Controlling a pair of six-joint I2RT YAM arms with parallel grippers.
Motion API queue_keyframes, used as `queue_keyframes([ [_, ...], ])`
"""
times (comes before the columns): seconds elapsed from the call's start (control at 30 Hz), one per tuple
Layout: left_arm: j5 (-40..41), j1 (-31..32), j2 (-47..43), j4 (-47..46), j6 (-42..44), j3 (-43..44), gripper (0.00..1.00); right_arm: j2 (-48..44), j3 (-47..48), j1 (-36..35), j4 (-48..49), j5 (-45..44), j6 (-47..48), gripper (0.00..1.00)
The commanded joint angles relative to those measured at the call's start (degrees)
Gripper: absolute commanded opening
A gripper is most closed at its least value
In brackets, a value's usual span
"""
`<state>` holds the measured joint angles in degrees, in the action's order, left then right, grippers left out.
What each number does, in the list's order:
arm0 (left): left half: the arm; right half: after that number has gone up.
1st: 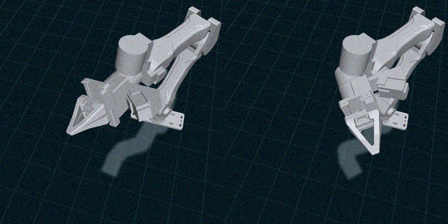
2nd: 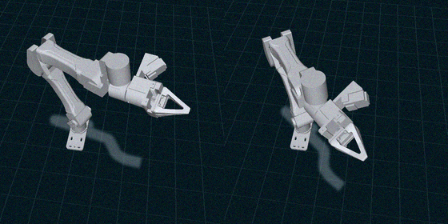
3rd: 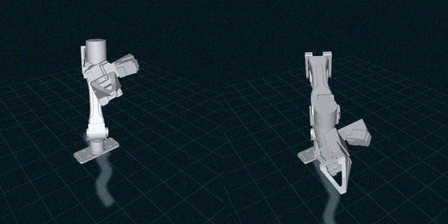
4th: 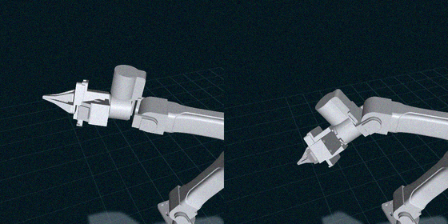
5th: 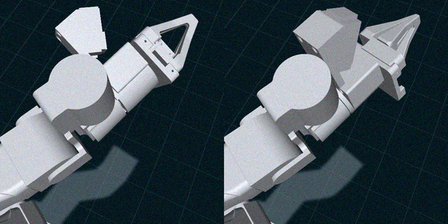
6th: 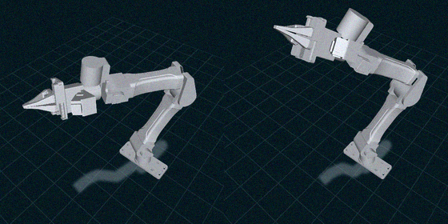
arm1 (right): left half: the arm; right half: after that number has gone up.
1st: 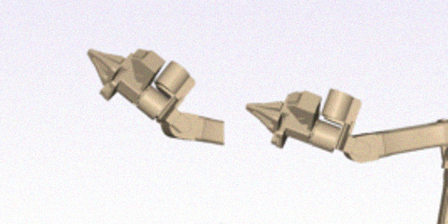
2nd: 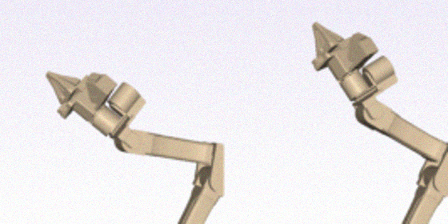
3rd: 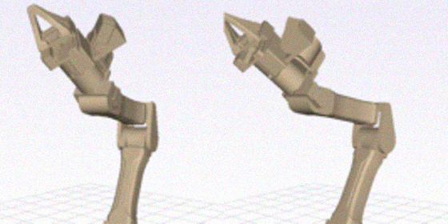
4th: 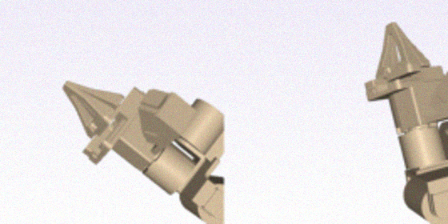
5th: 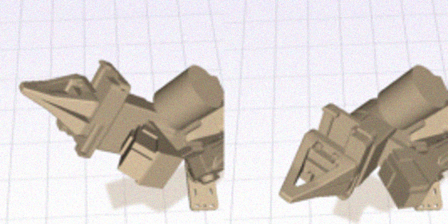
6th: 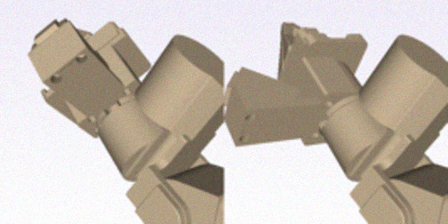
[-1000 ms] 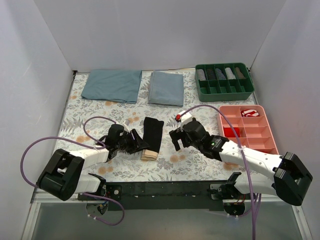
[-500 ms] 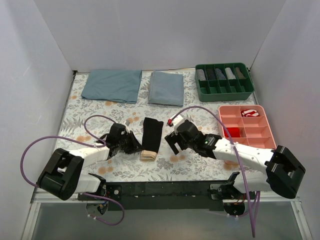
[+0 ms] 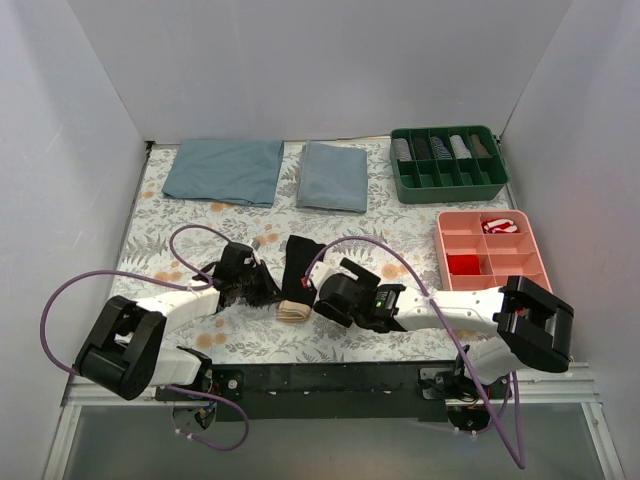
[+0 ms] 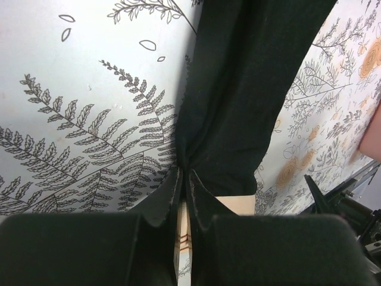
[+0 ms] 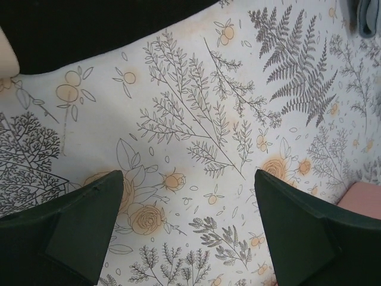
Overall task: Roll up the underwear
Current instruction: Roll the underwear to the center of the board.
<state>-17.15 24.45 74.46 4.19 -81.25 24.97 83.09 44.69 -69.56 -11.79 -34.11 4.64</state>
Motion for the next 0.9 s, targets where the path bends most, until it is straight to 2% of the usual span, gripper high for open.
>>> queue_keyframes([
  [0.0,1.5,-0.1,1.0,3.5,1.5,1.7,0.0,0.4,0.6,-3.7,5.1,-5.3,4.7,0.98],
  [0.2,0.7,-0.2,2.6,3.5,2.1,2.4,0.0,0.1,0.9,-5.1,7.6,-6.1,6.3,0.98],
  [0.53,-1.0,-0.3,5.2,2.9,3.3,3.0,0.0,-4.0,-2.8,-5.3,11.3,3.4,9.0,0.96],
  [0.87,-1.0,-0.3,5.3,2.9,3.7,2.8,0.0,-1.8,-1.9,-6.5,13.4,6.6,11.6,0.95],
])
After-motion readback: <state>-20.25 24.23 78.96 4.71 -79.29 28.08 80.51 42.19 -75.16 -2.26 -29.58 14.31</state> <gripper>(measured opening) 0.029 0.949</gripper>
